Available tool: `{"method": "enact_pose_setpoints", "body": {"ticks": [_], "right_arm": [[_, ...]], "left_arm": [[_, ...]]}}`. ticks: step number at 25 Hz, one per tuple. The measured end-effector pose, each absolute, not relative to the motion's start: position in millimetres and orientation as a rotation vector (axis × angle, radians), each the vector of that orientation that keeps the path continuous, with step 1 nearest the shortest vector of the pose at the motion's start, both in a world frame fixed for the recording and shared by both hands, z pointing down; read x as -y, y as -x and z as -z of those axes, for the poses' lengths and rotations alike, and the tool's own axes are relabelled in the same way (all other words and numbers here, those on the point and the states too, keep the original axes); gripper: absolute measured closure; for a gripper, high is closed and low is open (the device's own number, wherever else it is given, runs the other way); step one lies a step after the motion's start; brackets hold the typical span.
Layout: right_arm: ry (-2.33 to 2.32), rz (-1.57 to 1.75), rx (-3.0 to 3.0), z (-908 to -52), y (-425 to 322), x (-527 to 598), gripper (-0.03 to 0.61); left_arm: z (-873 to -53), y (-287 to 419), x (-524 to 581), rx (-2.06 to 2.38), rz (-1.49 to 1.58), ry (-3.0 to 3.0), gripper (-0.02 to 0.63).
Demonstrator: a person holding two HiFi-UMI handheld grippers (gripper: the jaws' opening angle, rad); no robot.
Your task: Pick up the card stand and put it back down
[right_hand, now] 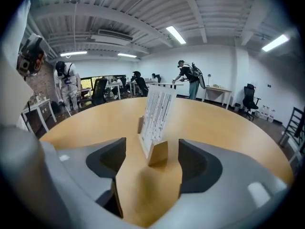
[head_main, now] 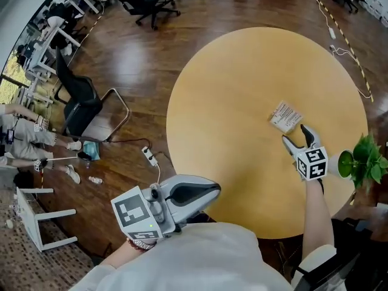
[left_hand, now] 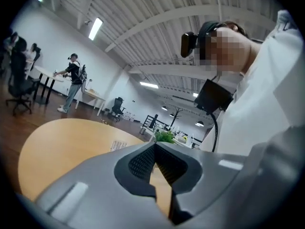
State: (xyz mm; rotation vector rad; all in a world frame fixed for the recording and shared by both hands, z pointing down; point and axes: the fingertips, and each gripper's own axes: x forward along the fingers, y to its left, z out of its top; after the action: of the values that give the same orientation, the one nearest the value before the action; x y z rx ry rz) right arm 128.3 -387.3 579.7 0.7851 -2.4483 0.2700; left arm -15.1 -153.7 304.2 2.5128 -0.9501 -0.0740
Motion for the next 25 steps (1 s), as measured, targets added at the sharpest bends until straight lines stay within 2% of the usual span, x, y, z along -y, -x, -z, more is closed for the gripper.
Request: {"method": "enact_pose_setpoints", "body": {"ticks": [3,6,15,18,21,25], "right_arm": [[-0.728,-0.263,2.477,-593.4,-118.6,417.8,0.245],[-0.632,-0.216,2.553,-583.9,-105.9,431.7,0.299],[-0.470,-0.233,2.632,-593.3,-63.9,447.5,0.325],[-0.448,-0.140,2.608,-597.3,-62.1,445.2,0.417],[-0.455,-0.103,2.598,-595.7,-66.4,444.5,0.482],[-0.490,-0.120,2.595,-593.4,-73.1,444.2,0.508]], "left_arm": [[-318.2,10.4,178.3,0.965,0.061,-2.448,0.618],[-327.4,2.9,197.1,0.982,0.046,-2.365,0.618],[-355.7,-5.9,218.9,0.943,0.079,-2.241,0.618],[-362.2,-7.2,220.7,0.939,0.075,-2.229,0.618],[-365.3,-9.6,220.9,0.941,0.073,-2.214,0.618],[-368.0,-10.6,218.6,0.949,0.066,-2.215,0.618]]}}
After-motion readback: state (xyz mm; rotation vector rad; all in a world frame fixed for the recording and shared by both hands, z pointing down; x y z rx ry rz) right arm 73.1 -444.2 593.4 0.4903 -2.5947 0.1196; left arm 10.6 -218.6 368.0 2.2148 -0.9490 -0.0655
